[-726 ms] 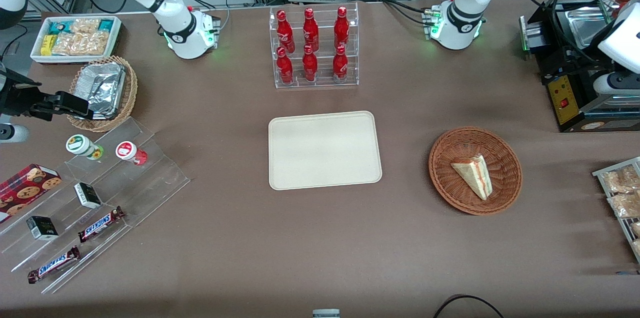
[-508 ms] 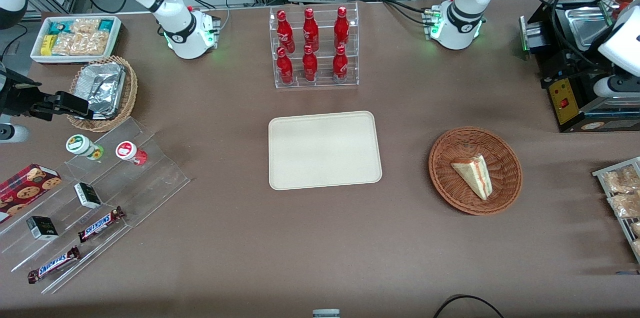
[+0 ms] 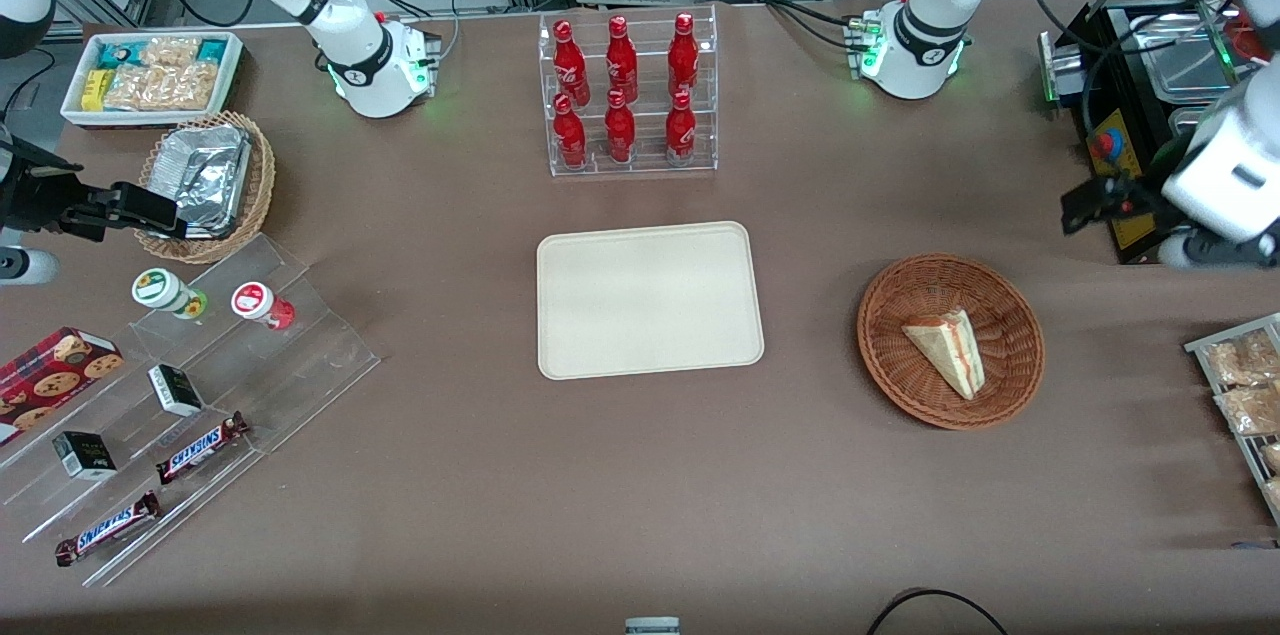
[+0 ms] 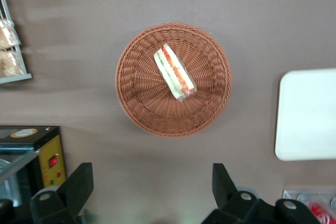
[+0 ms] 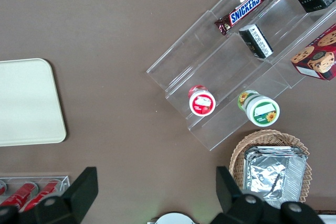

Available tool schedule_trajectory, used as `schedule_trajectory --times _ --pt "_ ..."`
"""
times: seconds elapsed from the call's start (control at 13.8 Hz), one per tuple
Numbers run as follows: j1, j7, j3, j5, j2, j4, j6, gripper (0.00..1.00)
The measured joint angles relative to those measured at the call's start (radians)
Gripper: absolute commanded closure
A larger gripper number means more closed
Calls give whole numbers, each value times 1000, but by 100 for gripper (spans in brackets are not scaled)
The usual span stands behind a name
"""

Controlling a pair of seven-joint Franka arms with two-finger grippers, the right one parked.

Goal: Place sandwich from basket to tray
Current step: 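Move the left gripper over the wrapped sandwich in the wicker basket, then lower the left gripper onto the sandwich and close it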

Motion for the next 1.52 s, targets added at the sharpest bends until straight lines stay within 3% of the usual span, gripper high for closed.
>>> schedule_trajectory --times 0.29,0.8,1.23,1.52 --pt "0 -193 0 1 84 -102 195 0" --pt "-11 -518 -5 1 72 -403 555 0" --pt "-18 -549 -6 0 25 -647 823 0" --pt "-21 -549 -6 0 32 -690 873 0"
